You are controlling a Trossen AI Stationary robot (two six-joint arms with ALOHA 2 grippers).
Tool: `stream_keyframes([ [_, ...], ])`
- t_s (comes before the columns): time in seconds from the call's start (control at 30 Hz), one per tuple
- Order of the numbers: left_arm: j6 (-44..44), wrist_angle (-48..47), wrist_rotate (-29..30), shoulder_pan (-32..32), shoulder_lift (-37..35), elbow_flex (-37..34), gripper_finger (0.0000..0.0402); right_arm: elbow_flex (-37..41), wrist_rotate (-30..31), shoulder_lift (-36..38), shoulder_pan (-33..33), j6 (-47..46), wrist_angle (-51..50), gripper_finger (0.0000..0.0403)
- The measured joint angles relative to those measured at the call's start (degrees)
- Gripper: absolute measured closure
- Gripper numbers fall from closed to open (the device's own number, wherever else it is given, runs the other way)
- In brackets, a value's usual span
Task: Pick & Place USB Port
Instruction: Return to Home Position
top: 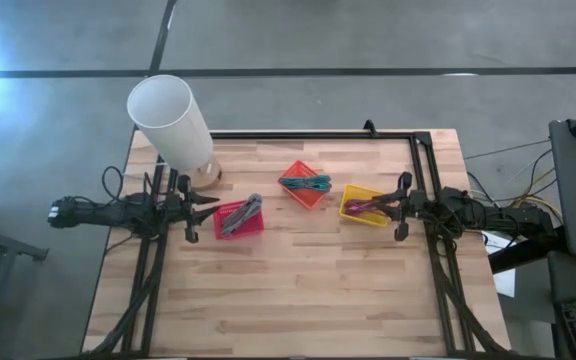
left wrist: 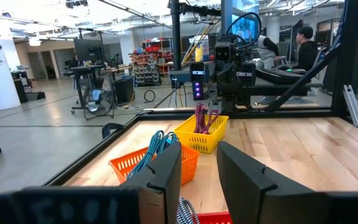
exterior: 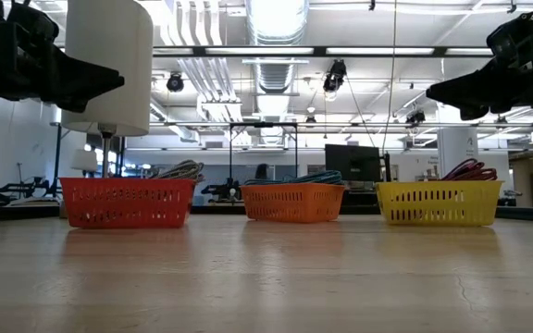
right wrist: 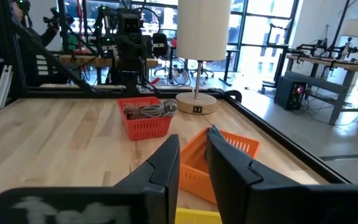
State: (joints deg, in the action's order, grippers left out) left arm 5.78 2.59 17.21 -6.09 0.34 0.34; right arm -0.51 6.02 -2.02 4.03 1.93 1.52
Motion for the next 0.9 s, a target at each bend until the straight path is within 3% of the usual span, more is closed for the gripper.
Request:
stream_keyframes([
  [0.3, 0.0, 0.0, 0.0, 0.0, 0.0, 0.0, 0.0293, 0.0, 0.0, 0.0, 0.0, 0.0, 0.0, 0.0317],
  [0.9, 0.0, 0.0, 0.0, 0.0, 0.0, 0.0, 0.0293, 0.0, 0.0, 0.0, 0.0, 0.0, 0.0, 0.0337],
])
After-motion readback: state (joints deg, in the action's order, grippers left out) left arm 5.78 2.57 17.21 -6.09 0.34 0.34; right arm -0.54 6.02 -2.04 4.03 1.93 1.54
